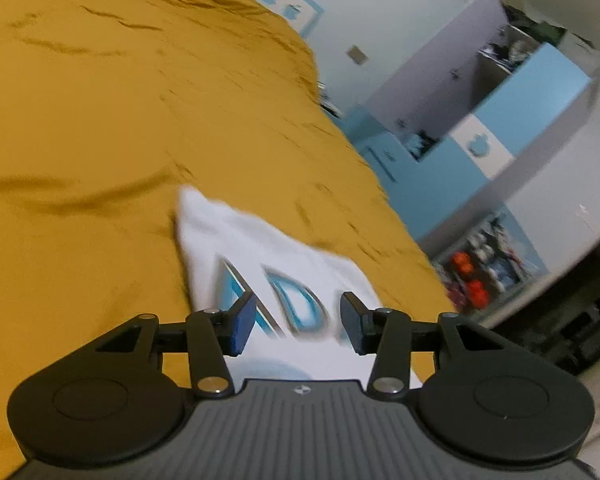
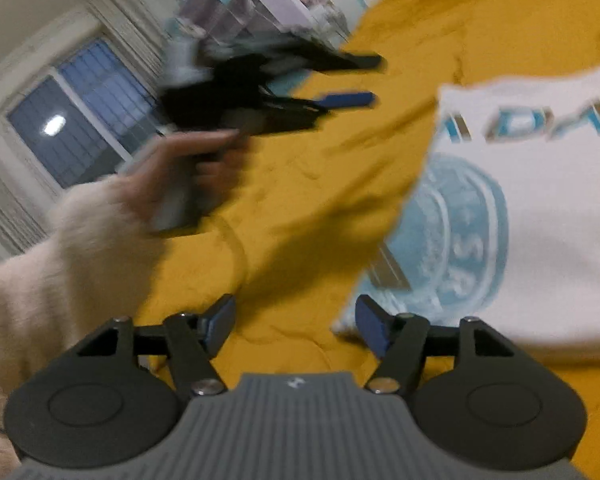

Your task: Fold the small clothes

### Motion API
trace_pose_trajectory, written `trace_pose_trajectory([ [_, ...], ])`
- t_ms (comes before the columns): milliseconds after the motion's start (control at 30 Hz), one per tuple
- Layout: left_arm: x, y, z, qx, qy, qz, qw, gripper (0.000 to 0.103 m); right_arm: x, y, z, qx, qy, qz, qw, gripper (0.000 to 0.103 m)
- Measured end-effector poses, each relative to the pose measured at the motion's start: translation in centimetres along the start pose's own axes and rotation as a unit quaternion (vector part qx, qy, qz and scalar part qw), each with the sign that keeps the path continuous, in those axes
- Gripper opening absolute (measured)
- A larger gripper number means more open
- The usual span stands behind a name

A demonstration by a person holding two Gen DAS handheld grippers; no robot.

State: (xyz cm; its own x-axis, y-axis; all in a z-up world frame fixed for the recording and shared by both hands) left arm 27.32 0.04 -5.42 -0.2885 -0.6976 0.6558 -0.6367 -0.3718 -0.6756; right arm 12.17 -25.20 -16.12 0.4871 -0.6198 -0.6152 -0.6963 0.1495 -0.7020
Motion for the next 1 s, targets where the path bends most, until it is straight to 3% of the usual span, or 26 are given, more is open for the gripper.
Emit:
trace_pose_trajectory([
  [100, 1.9, 2.6, -0.6, -0.024, 0.032, -0.007, 0.9992, 0.052, 0.1, 0.1, -0.9, 0.006, -0.003, 0.024, 1.000, 0.061],
  [200, 3.8, 5.5, -0.2, -0.046, 0.042, 0.015, 0.9979, 0.052, -0.5, -1.3, -4.4, 0.064, -0.002, 0.015, 0.998, 0.061],
  [300, 4.1, 7.8, 0.2, -0.066, 0.043, 0.003, 0.9969, 0.052, 0.8, -2.7, -8.1, 0.132, 0.061, 0.026, 0.989, 0.062],
  [367, 3.8, 8.5, 0.2, -0.075, 0.046, -0.026, 0.9957, 0.052, 2.7, -3.3, -10.2, 0.175, 0.124, 0.056, 0.975, 0.064],
  [533, 4.4, 9.9, -0.2, -0.092, 0.045, -0.022, 0.9945, 0.052, 7.8, -3.1, -12.2, 0.195, 0.195, 0.125, 0.953, 0.062],
  [633, 3.7, 11.4, 0.0, -0.114, 0.016, -0.012, 0.9933, 0.052, 10.4, -2.0, -12.5, 0.199, 0.196, 0.180, 0.943, 0.052],
  [800, 3.5, 12.1, -0.9, -0.098, 0.007, -0.006, 0.9951, 0.050, 10.3, -1.4, -13.3, 0.197, 0.201, 0.152, 0.947, 0.049],
  [900, 3.8, 11.2, -2.2, -0.098, 0.004, -0.017, 0.9950, 0.051, 9.8, -2.9, -13.5, 0.198, 0.191, 0.135, 0.952, 0.054],
  [967, 3.7, 9.9, -3.4, -0.078, -0.006, -0.022, 0.9967, 0.060, 9.3, -5.5, -14.3, 0.223, 0.180, 0.094, 0.953, 0.058],
  [1000, 3.5, 9.2, -3.9, -0.065, -0.015, -0.020, 0.9976, 0.064, 9.4, -7.1, -14.6, 0.234, 0.179, 0.078, 0.952, 0.066],
])
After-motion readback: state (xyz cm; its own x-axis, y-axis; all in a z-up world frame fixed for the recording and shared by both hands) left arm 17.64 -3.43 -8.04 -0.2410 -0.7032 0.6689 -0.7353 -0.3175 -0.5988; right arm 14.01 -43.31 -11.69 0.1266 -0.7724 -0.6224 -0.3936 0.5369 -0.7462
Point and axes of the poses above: each gripper's, at about its wrist camera, not at the fingertips, and z roughly the way its jaws point, x to its right, y to its underside, the point moved 2 cm from there along z, roughly the way its jaws point, and after that the axes turned 15 degrees about x, right-handed, at the moved point
